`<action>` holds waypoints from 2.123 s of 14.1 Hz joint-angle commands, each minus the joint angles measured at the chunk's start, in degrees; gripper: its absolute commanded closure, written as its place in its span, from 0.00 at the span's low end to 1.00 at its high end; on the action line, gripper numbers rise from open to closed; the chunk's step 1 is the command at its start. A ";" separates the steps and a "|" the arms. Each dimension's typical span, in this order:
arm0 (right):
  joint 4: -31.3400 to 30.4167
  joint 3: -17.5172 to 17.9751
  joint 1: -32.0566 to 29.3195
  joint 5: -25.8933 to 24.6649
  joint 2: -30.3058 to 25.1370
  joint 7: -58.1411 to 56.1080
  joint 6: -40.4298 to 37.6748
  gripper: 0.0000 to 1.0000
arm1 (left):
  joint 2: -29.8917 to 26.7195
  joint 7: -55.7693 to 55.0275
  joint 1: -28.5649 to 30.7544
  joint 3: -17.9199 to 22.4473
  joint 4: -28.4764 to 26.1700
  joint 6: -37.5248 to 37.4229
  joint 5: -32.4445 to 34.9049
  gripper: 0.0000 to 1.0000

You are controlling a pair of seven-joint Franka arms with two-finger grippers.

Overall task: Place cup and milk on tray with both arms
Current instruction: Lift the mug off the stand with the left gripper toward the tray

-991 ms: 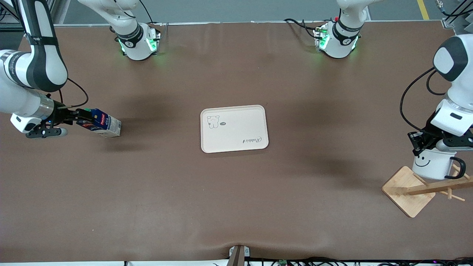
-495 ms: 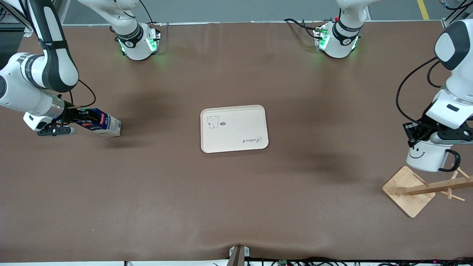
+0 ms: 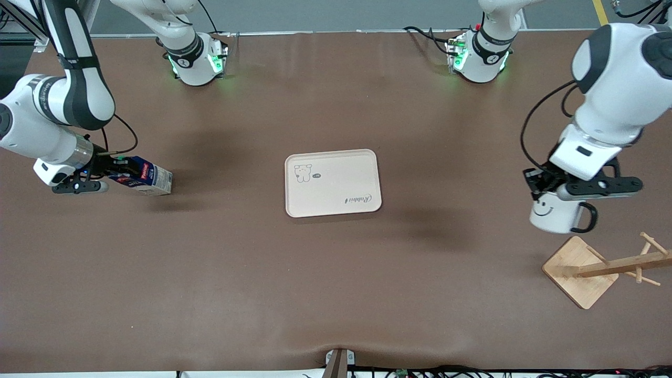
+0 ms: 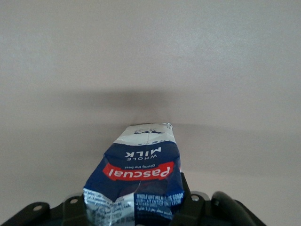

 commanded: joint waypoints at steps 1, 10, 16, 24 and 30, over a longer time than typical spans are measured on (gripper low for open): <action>-0.51 0.48 3.37 -0.96 0.62 12.34 2.03 1.00 | 1.62 -6.81 0.20 -3.99 0.47 -1.13 -0.11 1.00; 15.84 0.48 3.98 -4.12 7.47 13.26 -15.37 1.00 | 6.90 -14.57 -5.25 -7.96 1.61 -1.22 -0.11 1.00; 16.45 0.48 4.07 -5.53 8.35 5.24 -14.23 1.00 | 14.18 -20.35 -13.49 -7.79 8.62 -5.51 -0.12 1.00; 19.36 0.39 3.72 -4.83 8.79 13.44 -15.46 1.00 | 23.77 -30.38 -23.78 -7.43 17.95 -9.74 4.18 1.00; 19.44 0.48 4.43 -4.92 9.41 9.67 -16.16 1.00 | 32.81 -39.42 -32.47 -5.60 24.97 -9.74 6.04 1.00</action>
